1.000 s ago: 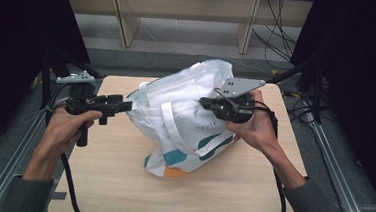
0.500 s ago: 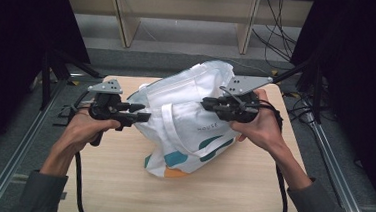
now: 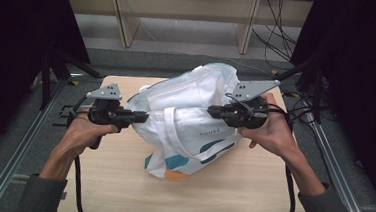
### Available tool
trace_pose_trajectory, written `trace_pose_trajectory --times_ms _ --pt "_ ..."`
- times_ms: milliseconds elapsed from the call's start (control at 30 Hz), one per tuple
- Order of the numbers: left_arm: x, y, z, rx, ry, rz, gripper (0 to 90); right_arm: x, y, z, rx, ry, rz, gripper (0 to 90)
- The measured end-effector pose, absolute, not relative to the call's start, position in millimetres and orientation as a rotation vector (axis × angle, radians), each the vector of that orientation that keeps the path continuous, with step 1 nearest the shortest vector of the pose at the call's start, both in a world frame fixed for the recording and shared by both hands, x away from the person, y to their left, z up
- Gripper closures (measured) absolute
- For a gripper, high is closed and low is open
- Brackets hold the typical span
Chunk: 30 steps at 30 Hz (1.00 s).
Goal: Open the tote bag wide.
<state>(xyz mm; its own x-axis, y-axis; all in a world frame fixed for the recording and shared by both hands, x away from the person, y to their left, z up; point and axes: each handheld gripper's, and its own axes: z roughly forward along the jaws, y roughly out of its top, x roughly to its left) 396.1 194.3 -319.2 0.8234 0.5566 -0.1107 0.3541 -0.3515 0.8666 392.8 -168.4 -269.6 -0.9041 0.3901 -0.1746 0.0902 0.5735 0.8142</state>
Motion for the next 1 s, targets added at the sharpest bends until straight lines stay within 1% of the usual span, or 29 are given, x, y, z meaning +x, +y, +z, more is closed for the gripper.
trace_pose_trajectory --times_ms 200,300,400,567,633,733,833,867,1000 --pt "395 189 -320 1.978 0.679 0.288 87.1 384 -166 -276 0.334 2.473 1.197 89.3" --pt "390 191 -315 1.975 0.677 0.294 87.2 386 -163 -282 0.385 2.465 1.203 89.3" --pt "374 188 -310 1.945 0.620 0.296 87.3 391 -159 -286 0.397 2.461 1.174 89.2" --pt "344 184 -305 1.961 0.481 0.324 87.4 395 -150 -290 0.418 2.446 1.128 88.9" --pt "339 183 -308 1.985 0.466 0.333 87.4 394 -145 -291 0.416 2.437 1.094 88.9" --pt "334 177 -321 2.010 0.426 0.291 87.4 393 -140 -296 0.419 2.452 1.054 88.9" --pt "329 172 -323 2.021 0.394 0.283 87.3 396 -136 -304 0.416 2.465 1.030 89.0" --pt "329 171 -324 2.024 0.397 0.281 87.3 397 -132 -311 0.415 2.483 1.017 89.0" --pt "330 170 -331 2.038 0.392 0.268 87.3 397 -132 -318 0.434 2.485 1.021 89.1"
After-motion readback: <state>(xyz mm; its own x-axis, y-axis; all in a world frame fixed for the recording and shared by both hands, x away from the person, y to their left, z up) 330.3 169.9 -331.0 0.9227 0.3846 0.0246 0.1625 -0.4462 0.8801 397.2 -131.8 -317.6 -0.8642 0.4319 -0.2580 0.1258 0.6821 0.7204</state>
